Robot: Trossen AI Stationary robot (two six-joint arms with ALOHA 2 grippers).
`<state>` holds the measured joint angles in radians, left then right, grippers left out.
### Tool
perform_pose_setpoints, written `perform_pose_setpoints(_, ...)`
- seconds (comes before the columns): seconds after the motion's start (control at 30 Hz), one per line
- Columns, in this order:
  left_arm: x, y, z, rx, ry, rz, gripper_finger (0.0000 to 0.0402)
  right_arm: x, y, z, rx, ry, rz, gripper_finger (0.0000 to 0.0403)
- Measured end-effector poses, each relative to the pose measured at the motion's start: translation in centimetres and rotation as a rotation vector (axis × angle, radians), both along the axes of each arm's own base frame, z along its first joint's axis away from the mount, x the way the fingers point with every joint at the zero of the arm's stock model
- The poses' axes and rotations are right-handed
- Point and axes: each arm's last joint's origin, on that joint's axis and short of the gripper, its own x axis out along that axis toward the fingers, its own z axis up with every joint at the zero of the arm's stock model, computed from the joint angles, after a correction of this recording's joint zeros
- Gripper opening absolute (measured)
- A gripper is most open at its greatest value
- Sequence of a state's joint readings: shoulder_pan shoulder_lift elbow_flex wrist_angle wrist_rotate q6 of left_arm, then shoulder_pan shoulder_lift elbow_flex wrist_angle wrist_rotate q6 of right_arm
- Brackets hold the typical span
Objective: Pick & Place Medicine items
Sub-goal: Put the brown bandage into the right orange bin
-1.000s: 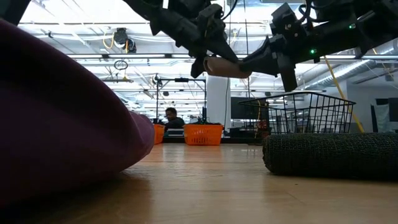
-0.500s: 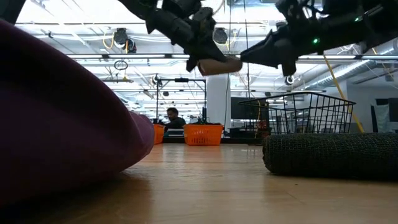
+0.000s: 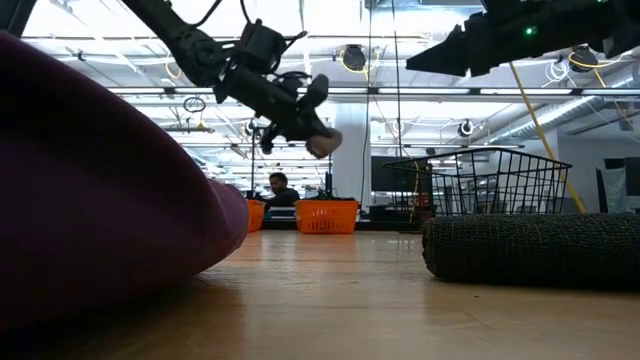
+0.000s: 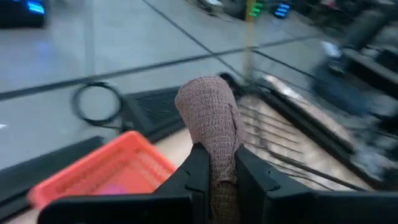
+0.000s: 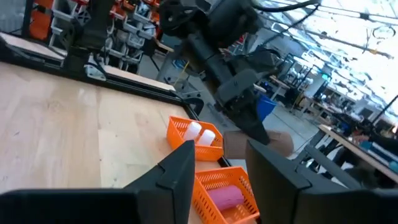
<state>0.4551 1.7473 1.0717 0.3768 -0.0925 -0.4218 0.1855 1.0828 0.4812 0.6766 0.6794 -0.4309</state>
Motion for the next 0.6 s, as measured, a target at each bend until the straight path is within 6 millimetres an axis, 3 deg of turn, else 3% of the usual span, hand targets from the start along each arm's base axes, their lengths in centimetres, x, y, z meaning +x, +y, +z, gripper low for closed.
perform_pose_setpoints(0.2,1.2,-0.5,-1.4,0.014,-0.030,0.165,0.0042,0.1,-0.5,-0.2,0.005,0.011,-0.020,0.0121)
perform_pose_setpoints(0.6,3.0,0.2,-7.1,-0.146,-0.143,0.300,0.0058,0.1,-0.5,-0.2,0.023,0.004,-0.019,0.0116)
